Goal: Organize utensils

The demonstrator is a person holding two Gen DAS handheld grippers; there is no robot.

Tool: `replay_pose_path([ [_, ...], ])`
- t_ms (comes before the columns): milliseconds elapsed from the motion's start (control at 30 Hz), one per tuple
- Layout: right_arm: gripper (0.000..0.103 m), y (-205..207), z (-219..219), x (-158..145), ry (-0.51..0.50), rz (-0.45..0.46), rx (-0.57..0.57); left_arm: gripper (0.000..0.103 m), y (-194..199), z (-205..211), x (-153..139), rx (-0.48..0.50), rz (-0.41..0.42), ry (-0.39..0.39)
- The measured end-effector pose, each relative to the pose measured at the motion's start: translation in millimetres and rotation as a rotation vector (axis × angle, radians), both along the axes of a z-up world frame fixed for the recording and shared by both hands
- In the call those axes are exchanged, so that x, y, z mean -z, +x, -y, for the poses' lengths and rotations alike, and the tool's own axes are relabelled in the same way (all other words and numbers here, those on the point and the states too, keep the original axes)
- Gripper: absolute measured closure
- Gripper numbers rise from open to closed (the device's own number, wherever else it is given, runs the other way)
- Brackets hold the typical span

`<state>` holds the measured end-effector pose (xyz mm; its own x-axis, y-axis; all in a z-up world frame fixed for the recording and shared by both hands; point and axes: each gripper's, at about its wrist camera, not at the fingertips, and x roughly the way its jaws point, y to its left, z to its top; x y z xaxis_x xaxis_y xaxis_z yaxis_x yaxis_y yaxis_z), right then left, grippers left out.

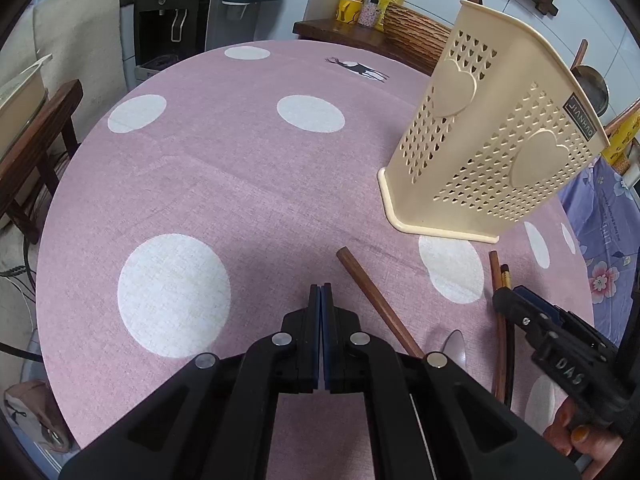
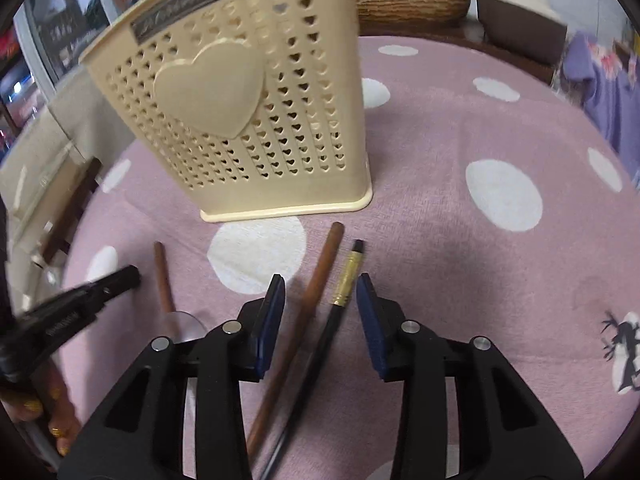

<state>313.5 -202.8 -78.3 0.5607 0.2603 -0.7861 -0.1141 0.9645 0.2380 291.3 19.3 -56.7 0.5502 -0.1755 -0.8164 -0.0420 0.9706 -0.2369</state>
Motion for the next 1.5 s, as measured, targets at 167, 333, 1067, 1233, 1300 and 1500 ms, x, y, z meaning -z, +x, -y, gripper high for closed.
replay_pose_path([
  [167,0.065,-7,12,-6,-0.024,0.015,0.072,0.101,0,7,-1,0.014,0.000,-0.003],
  [333,0.072,-8,11,1,-0.036,-0.013,0.078,0.101,0,12,1,0.022,-0.007,-0.005],
  [1067,0.093,14,-5,0,-0.069,-0.023,0.097,0.063,14,18,-2,-0.056,-0.051,-0.126],
  [1233,0.093,15,-5,2,-0.065,-0.020,0.100,0.052,14,29,-7,-0.065,-0.031,-0.085],
  [1300,0.094,12,-6,1,-0.061,-0.021,0.097,0.054,15,40,-6,-0.047,-0.036,-0.041],
  [1500,0.093,10,-8,2,-0.064,-0.016,0.098,0.084,15,66,-3,-0.029,-0.014,0.124],
])
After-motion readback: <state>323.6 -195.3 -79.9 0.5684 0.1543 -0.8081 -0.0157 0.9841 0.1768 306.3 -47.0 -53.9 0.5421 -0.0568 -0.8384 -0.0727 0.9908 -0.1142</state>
